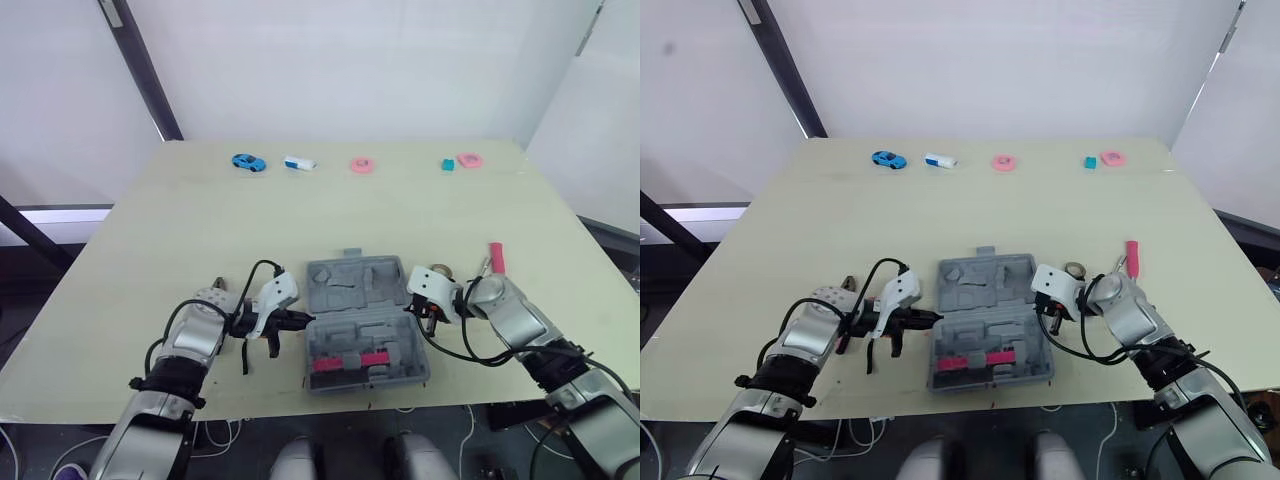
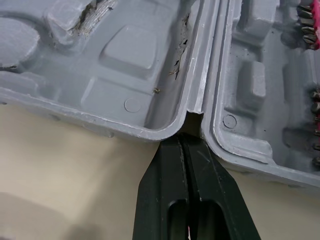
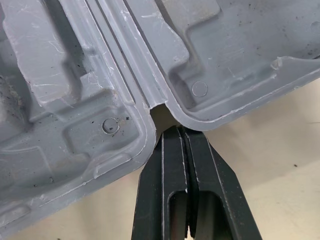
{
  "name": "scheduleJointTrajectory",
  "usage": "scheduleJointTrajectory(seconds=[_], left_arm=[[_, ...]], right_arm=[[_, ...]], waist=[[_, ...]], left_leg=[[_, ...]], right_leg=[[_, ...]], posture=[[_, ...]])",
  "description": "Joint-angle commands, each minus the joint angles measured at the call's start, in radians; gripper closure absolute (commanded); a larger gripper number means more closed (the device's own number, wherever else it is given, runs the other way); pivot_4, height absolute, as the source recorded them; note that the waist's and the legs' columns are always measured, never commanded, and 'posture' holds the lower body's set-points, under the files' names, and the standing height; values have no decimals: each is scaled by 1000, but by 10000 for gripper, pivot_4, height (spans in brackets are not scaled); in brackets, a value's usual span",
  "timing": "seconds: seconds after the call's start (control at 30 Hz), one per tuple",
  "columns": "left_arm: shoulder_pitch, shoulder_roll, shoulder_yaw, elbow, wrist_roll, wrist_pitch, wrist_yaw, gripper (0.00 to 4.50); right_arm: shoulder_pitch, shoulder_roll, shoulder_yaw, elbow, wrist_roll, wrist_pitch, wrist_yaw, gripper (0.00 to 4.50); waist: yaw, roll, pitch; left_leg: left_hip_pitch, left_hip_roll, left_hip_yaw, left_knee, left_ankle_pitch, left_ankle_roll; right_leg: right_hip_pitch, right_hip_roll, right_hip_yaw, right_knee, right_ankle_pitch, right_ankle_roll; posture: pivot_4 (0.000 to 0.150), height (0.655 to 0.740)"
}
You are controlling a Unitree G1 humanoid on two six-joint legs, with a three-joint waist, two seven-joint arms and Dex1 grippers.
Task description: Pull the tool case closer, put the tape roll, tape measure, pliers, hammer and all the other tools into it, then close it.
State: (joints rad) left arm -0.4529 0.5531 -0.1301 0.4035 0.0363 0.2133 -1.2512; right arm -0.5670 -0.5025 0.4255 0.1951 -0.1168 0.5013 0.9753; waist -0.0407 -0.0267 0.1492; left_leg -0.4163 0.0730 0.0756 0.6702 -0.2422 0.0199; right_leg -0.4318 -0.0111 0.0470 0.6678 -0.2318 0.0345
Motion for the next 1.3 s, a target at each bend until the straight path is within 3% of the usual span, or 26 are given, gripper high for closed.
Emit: scheduleJointTrajectory(seconds=[0.03, 1.3], left_arm=[[9, 6, -24, -30, -13, -13, 9, 44266], [181, 49, -64, -255, -71, 69, 32, 44266]], right_arm=[[13, 28, 13, -71, 26, 14, 23, 45000], [180, -31, -18, -296, 44, 147, 12, 45000]], waist=[[0, 0, 0], [7, 0, 0]], left_leg=[[0, 0, 0, 0, 0, 0], [1, 0, 0, 0, 0, 0]], right_leg=[[0, 0, 0, 0, 0, 0], [0, -1, 0, 0, -1, -1]], posture=[[1500, 7400], [1500, 7400]])
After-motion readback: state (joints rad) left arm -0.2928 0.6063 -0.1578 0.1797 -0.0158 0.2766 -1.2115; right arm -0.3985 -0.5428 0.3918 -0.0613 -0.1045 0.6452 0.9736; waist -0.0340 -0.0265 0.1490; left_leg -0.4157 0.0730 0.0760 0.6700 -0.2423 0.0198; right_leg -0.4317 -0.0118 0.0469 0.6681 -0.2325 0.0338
